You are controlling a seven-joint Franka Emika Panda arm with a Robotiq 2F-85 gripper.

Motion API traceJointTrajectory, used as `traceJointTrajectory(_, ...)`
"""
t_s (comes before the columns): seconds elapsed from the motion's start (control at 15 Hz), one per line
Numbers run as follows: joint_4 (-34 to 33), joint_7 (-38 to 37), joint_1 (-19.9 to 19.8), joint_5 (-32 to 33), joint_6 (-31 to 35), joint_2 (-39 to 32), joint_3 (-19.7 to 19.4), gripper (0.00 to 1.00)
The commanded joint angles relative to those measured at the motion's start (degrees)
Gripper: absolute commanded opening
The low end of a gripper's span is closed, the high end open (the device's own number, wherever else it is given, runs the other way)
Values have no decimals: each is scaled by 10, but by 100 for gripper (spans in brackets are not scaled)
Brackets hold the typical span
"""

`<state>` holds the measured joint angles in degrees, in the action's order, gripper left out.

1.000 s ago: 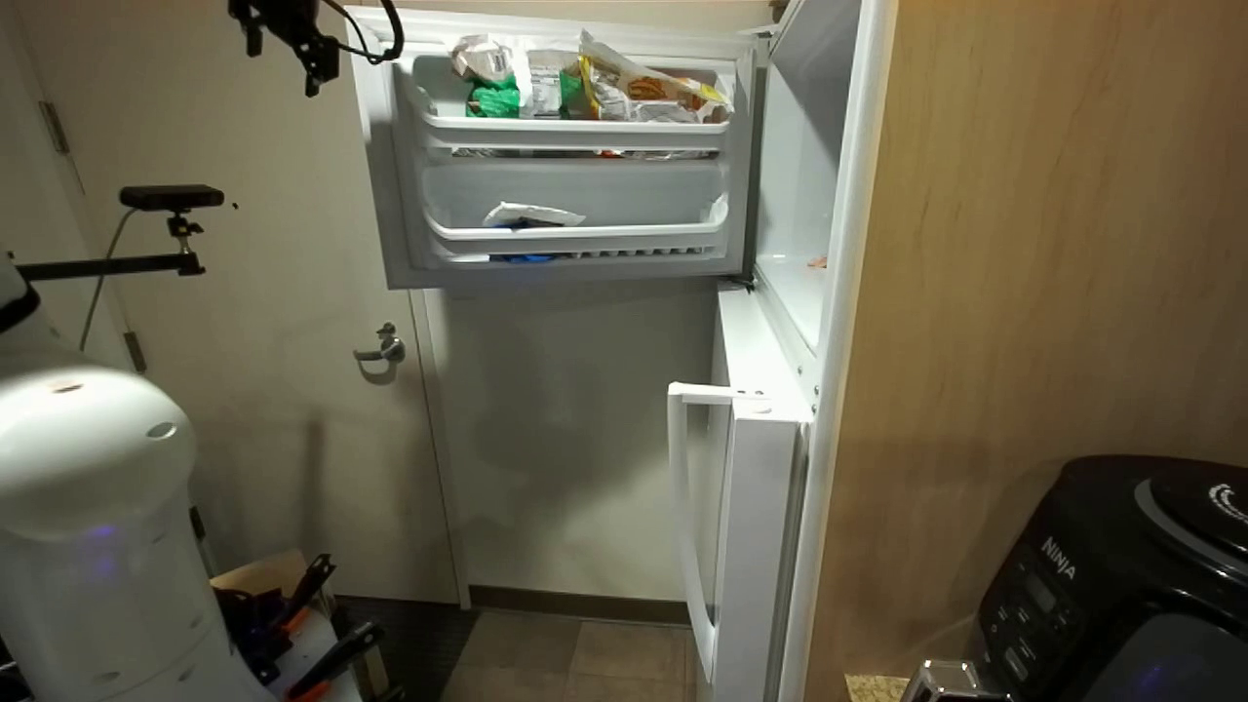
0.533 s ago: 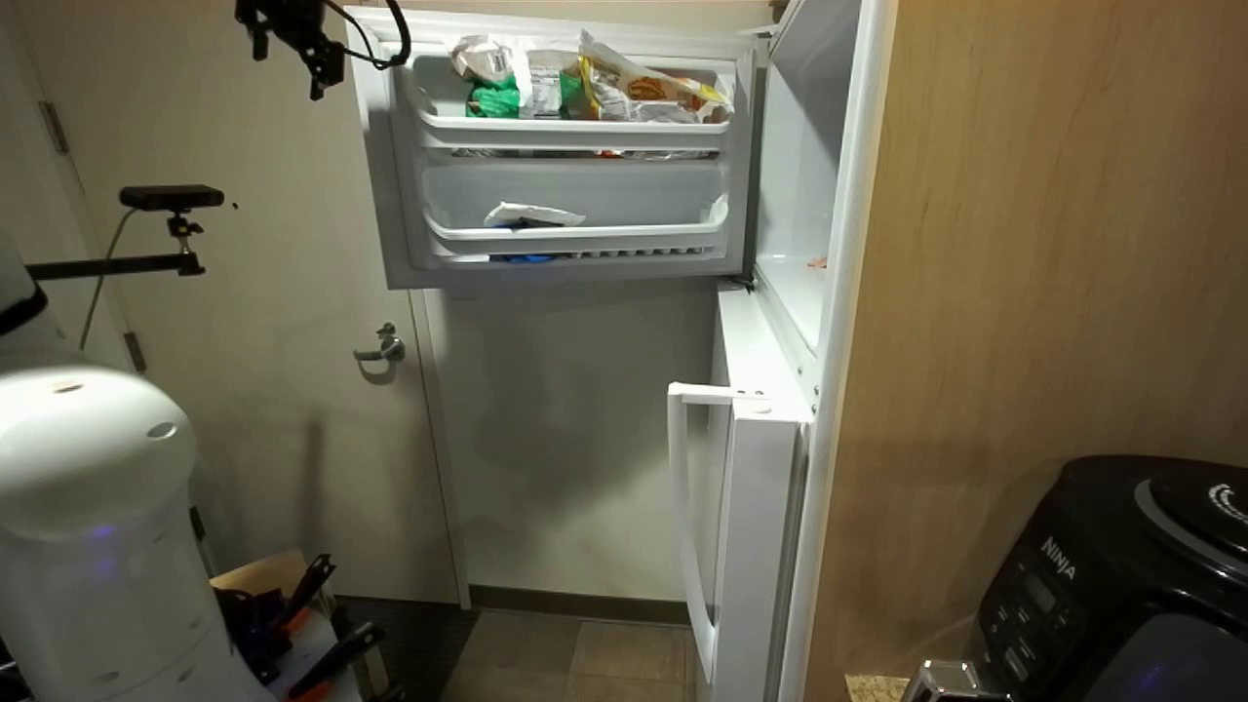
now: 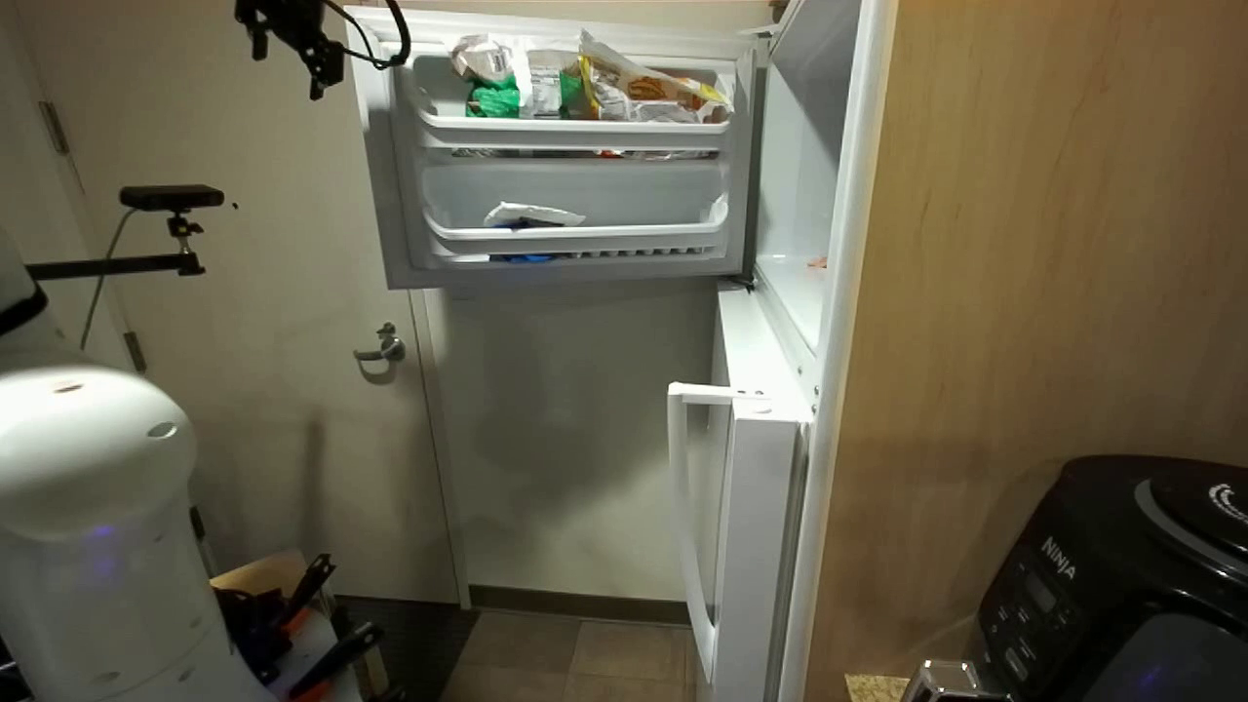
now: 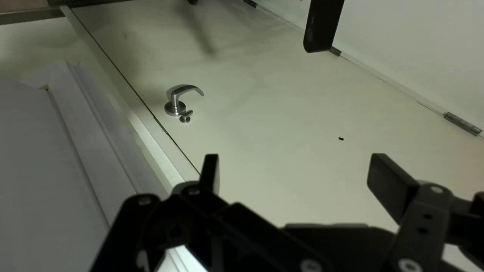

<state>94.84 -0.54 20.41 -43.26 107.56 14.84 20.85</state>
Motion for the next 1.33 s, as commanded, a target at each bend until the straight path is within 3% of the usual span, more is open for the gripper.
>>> traceJointTrajectory(0.0,-3,-1,0,1,-1,-2,0,100)
traceJointTrajectory(1.07,-82,-136,2,42,-39,60,40,100)
traceJointTrajectory(1.27,-81,-122,9,34,-29,56,38,100)
